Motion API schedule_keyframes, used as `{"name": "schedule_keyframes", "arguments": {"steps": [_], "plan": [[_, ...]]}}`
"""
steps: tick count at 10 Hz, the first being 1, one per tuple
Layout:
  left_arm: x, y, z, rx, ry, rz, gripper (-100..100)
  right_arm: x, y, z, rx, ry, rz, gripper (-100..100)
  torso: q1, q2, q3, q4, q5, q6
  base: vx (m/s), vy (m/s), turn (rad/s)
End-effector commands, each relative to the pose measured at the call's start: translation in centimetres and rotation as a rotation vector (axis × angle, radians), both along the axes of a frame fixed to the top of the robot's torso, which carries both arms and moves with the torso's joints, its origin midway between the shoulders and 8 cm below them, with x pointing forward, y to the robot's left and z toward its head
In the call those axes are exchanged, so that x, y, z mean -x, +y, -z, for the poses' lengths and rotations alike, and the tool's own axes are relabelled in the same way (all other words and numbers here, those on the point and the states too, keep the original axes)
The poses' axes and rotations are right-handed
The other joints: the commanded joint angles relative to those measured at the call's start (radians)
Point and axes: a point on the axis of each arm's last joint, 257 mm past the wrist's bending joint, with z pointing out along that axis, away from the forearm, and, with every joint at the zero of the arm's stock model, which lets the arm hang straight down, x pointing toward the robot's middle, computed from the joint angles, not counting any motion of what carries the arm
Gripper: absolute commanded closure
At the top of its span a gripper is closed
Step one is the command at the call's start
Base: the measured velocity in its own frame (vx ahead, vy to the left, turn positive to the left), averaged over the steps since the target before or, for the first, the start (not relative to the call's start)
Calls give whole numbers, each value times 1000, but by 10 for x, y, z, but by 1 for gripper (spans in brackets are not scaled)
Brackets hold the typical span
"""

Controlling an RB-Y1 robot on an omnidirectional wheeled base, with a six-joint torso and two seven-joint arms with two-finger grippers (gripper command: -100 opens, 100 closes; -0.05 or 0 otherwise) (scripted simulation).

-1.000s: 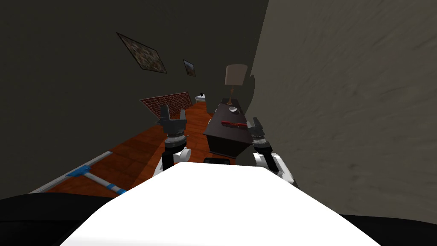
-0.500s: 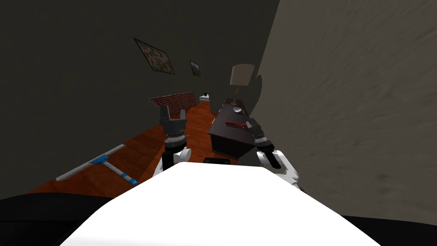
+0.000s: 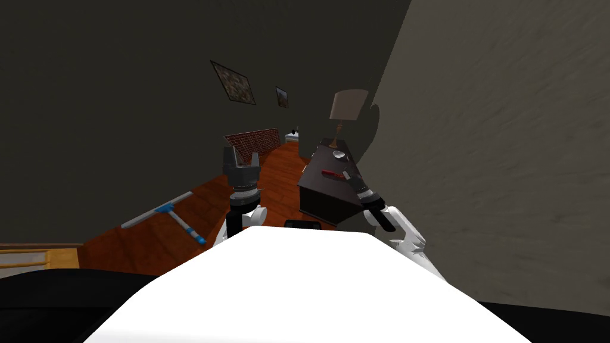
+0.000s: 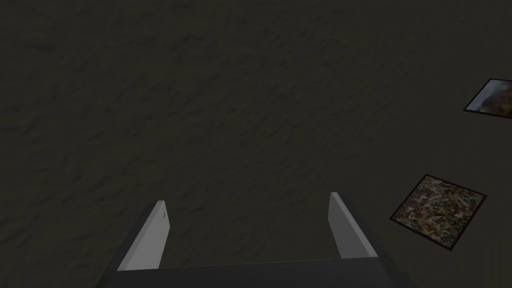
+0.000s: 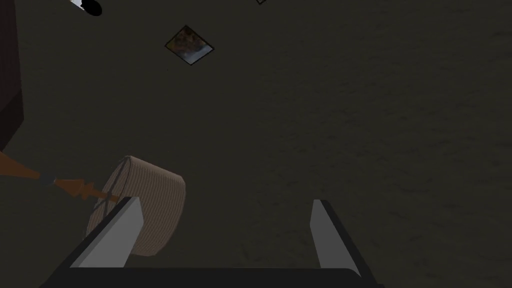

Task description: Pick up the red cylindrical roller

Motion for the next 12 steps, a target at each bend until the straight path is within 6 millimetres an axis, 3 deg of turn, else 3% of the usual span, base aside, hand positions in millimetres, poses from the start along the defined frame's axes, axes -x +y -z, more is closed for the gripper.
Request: {"name": "schedule_keyframes", "arguments": {"steps": [1,8,12], "plan": [[0,0,0,0,0,0,0,-5,-6,17,73,34,-10,-100,0,0,0,0,0,0,1,69,324],[0,0,0,0,0,0,0,-11,-28,70,329,125,-34,-100,-1,-1,0,0,0,0,7,37,145],[0,0,0,0,0,0,0,-10,-62,119,536,226,-55,-100,-1,-1,-1,0,0,0,19,29,213]]}}
